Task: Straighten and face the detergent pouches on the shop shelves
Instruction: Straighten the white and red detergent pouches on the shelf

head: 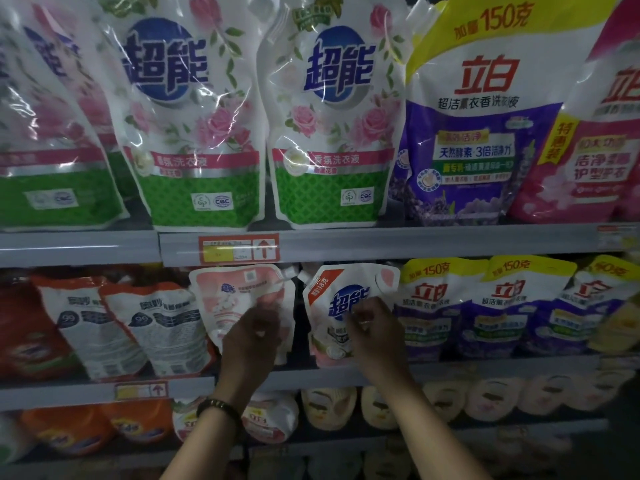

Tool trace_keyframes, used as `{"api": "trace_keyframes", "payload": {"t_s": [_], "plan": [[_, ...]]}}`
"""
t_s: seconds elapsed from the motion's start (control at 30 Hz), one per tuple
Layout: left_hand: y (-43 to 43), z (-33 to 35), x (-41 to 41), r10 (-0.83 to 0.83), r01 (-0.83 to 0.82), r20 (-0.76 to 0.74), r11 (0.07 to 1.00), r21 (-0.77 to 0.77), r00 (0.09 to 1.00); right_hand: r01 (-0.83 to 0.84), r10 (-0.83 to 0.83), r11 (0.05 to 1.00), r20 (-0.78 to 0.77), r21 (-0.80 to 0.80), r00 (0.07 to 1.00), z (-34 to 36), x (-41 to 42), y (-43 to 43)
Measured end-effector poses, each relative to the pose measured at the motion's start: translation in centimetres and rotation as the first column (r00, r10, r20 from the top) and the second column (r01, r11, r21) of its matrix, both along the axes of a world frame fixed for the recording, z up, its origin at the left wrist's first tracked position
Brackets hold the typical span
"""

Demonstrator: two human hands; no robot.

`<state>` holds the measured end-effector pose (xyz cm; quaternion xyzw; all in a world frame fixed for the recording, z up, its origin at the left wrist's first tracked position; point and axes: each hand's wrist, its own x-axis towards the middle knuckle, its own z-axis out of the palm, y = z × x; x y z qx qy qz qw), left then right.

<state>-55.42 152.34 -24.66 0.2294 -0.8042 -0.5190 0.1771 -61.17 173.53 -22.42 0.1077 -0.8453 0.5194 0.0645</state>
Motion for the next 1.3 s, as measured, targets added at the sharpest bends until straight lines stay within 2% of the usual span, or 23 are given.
{"api": "trace_keyframes", "payload": {"t_s": [0.1, 0.37, 0.53, 0.8, 0.97, 1.13, 1.23, 1.3], "plan": [[-1.3, 0.3, 1.1, 0.074, -0.077, -0.037, 0.994, -0.083, 0.997, -0.056, 0.057, 0.998, 0.047, -0.016, 0.997, 0.4, 1.0, -1.6], [-5.8, 0.2, 3.3, 0.208, -0.221, -0.126, 0.970, -0.103, 0.970, -0.115, 0.120, 0.990, 0.062, -0.084, 0.991, 0.3, 2.6, -6.1], [-7.3, 0.2, 3.7, 0.177, -0.194, -0.158, 0.976, -0.101, 0.972, -0.138, 0.143, 0.987, 0.051, -0.085, 0.988, -0.4, 3.6, -8.2], [-8.1, -0.4, 3.8, 0.094, -0.094, -0.201, 0.995, 0.010, 0.975, -0.135, 0.151, 0.984, 0.145, -0.113, 0.978, -0.8, 5.2, -10.6], [-8.7, -0.6, 3.7, 0.034, -0.026, -0.172, 0.998, 0.050, 0.985, -0.114, 0.133, 0.987, 0.188, -0.113, 0.973, -1.2, 5.8, -11.9], [-9.2, -1.4, 3.1, -0.021, 0.007, -0.094, 0.989, -0.151, 0.995, -0.154, 0.179, 0.980, 0.216, -0.128, 0.960, -0.5, 6.6, -12.4], [-9.6, -1.2, 2.6, -0.005, 0.005, 0.000, 0.944, -0.329, 1.000, -0.215, 0.238, 0.969, 0.216, -0.125, 0.947, 0.3, 6.8, -12.4], [-9.7, -0.7, 2.5, 0.024, -0.008, 0.038, 0.929, -0.370, 0.999, -0.252, 0.278, 0.957, 0.213, -0.142, 0.937, 0.8, 6.7, -12.6]]}}
